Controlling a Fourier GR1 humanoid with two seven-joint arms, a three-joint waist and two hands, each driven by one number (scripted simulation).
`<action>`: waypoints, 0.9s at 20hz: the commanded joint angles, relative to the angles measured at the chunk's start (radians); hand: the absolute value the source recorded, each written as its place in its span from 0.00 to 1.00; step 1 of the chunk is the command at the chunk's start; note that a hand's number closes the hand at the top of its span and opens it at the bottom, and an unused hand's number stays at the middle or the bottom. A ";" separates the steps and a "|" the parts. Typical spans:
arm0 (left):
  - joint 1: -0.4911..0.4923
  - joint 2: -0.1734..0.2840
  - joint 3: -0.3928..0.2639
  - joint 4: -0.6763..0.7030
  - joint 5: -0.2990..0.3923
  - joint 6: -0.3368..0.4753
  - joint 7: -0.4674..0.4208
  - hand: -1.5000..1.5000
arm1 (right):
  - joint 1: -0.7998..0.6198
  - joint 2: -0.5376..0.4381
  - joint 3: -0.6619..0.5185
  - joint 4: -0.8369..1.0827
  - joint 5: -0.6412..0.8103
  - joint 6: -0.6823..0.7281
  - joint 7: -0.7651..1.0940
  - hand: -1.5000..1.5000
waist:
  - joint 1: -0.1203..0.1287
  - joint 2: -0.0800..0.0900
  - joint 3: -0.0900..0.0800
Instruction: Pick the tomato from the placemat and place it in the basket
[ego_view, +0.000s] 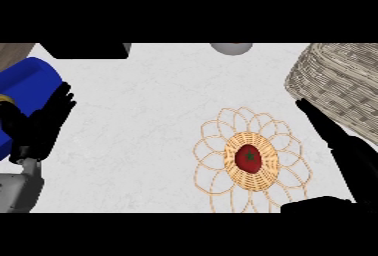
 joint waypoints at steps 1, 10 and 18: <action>-0.009 -0.005 0.009 -0.006 -0.007 -0.018 0.022 0.50 | -0.013 0.120 0.072 0.171 0.149 -0.106 -0.118 0.00 | 0.009 0.002 0.000; 0.009 -0.030 0.040 -0.023 -0.041 -0.045 0.023 0.50 | -0.014 0.236 0.082 0.431 0.226 -0.156 -0.252 0.00 | 0.007 0.001 -0.001; 0.029 -0.071 0.066 0.009 -0.085 -0.075 -0.006 0.50 | -0.024 0.238 0.010 0.501 0.219 -0.047 -0.276 0.00 | 0.003 0.000 -0.001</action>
